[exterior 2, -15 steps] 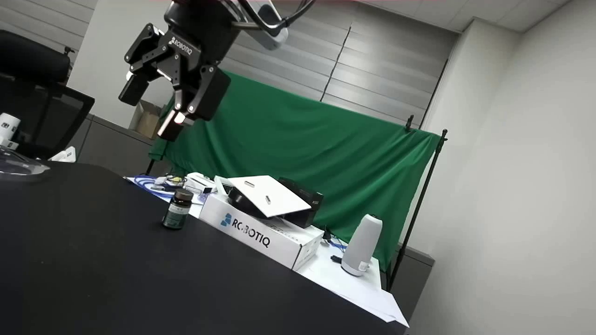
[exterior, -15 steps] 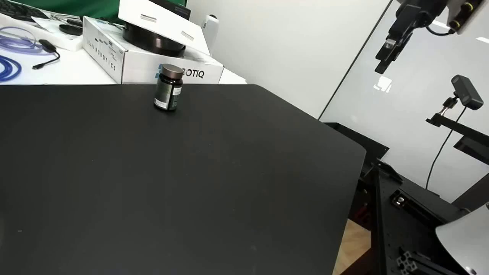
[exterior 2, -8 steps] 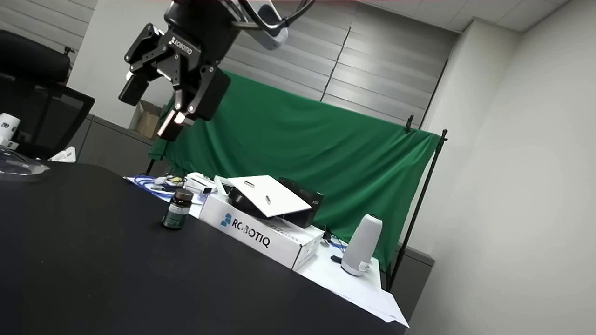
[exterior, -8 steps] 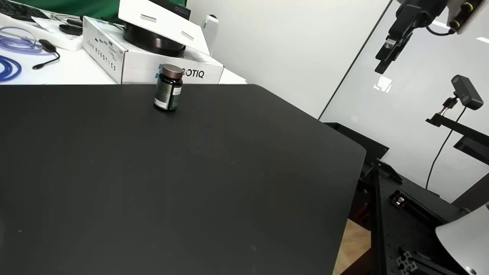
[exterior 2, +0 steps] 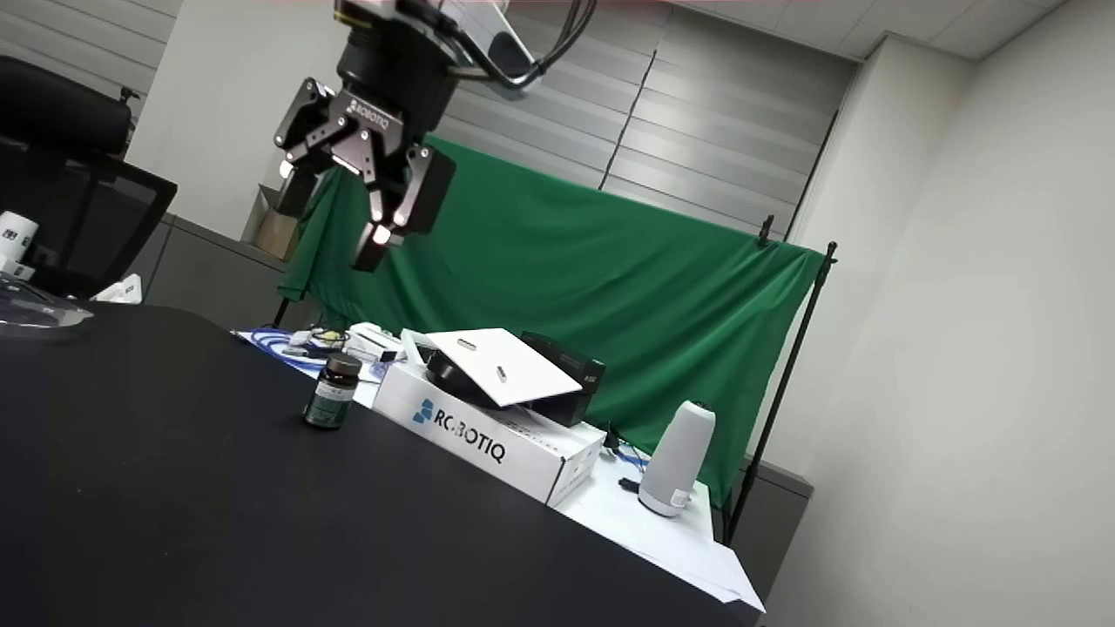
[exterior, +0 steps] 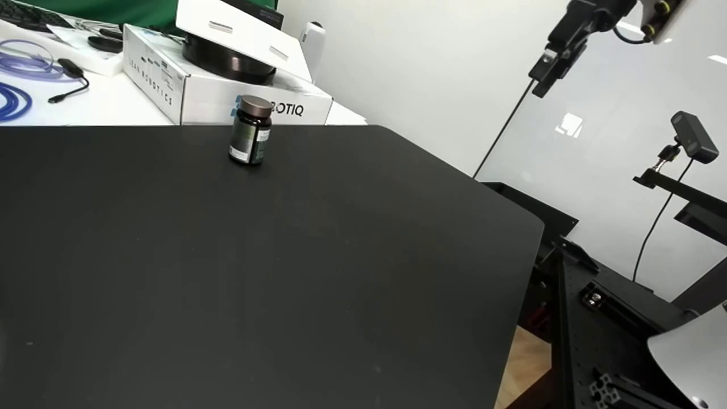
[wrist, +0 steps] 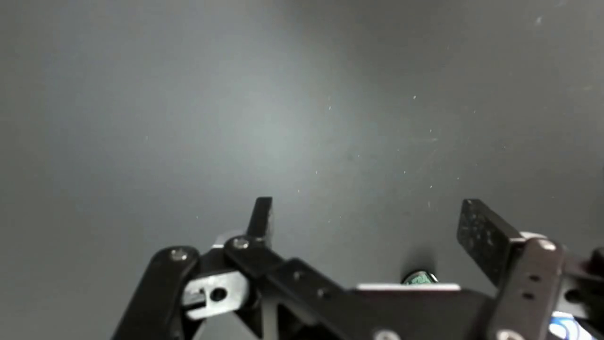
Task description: Move the bottle to the right side of the table
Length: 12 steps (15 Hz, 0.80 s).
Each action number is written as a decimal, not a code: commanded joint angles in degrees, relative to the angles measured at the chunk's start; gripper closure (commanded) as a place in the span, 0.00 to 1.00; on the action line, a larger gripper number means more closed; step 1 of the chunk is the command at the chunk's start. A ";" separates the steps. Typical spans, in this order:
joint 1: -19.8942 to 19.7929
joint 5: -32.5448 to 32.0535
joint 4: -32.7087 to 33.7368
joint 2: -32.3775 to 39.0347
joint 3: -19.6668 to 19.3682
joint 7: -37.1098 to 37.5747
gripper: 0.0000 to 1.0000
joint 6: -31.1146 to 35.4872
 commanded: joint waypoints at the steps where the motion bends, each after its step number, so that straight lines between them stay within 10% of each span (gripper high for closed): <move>1: 2.47 2.00 9.96 13.61 3.85 2.89 0.00 5.72; 7: 4.02 -1.02 27.08 32.67 10.70 7.35 0.00 10.11; 11: 3.48 1.01 40.46 42.41 13.33 7.53 0.00 1.80; 12: 3.50 -0.28 32.41 37.65 13.29 6.77 0.00 8.04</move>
